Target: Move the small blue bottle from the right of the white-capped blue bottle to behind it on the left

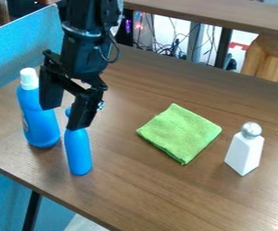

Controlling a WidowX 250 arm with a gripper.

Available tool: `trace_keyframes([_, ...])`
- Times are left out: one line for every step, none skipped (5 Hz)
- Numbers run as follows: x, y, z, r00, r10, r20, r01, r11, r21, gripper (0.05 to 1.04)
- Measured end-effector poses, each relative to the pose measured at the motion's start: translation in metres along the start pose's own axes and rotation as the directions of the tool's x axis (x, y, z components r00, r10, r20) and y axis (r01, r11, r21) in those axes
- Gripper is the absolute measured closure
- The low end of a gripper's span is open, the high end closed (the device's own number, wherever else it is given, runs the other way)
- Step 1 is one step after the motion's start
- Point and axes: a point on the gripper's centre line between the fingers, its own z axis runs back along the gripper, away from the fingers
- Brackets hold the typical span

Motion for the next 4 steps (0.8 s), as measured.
trace_keyframes([0.007,0.004,-0.012,1.000,-0.007,-0.014,0.006,0.999,-0.033,0.083])
trace_keyframes([0.015,0.003,-0.023,0.999,0.003,-0.053,-0.005,0.999,-0.047,0.128])
trace_keyframes([0.016,0.007,-0.026,0.999,0.037,-0.035,-0.040,0.996,-0.083,0.270])
trace_keyframes([0.017,0.006,-0.027,0.999,0.039,-0.028,-0.041,0.995,-0.090,0.559])
